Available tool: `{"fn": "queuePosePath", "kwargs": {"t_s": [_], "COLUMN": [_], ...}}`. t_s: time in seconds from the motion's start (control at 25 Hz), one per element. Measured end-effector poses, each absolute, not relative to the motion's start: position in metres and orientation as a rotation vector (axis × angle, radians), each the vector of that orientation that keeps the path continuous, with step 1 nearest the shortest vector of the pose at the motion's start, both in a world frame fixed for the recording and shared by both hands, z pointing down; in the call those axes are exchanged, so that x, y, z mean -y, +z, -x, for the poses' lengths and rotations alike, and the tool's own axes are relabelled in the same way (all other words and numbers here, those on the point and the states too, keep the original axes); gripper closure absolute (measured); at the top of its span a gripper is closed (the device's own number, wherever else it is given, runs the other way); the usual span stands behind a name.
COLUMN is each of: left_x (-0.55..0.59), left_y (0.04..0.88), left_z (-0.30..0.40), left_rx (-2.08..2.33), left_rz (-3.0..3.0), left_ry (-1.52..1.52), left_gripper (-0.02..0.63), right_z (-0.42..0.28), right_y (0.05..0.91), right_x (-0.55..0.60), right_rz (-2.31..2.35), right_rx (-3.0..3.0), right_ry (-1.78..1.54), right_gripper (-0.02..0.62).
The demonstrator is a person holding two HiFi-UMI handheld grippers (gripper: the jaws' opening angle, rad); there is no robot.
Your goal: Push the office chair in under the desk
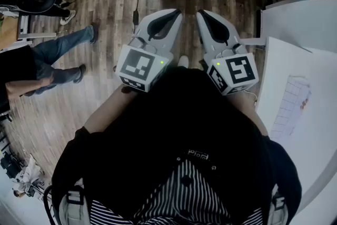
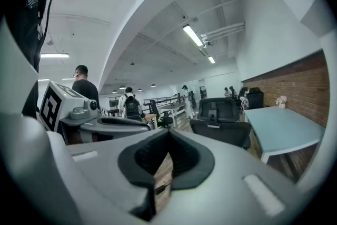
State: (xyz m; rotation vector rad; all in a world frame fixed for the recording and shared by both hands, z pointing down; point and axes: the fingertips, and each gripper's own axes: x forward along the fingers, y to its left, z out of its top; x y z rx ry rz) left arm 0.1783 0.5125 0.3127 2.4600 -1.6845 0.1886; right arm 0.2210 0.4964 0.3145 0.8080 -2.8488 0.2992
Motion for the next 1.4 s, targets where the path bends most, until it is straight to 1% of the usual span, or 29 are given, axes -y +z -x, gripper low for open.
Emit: {"fn": "queuePosePath", "kwargs": {"t_s": [0.12,0.4,0.68,0.88,1.4], "left_x": [-0.524,-0.53,-0.525,-0.519,-0.52], "left_y": [0.306,0.31,0.315,0.312,0.341], "left_z": [-0.18,-0.171,-0.185,-0.21,-0.264], "left_rx": [1.749,1.689,1.602,1.552,1.588], "left_rz": [-2.531,-2.429,-2.416,-2.455,-2.415], "left_ry": [0.275,0.099,0.035,-0.015,0.038], "left_gripper": [0.604,0.604,0.604,0.604,0.603], "right_z": [-0.208,-0.213,-0.219,-0.238,-0.291], "right_y": [0.309,0.315,0.315,0.311,0.344], "right_x": [-0.516,-0.517,-0.516,-0.514,-0.509], "right_rz": [-0.749,-0.785,-0.81,-0.813,-0.762], "right_rx": [2.866,2.844,2.836,2.846,2.855], "right_ry": [0.272,0.311,0.288,0.252,0.381], "right_gripper": [0.595,0.595,0.594,0.594,0.594]}}
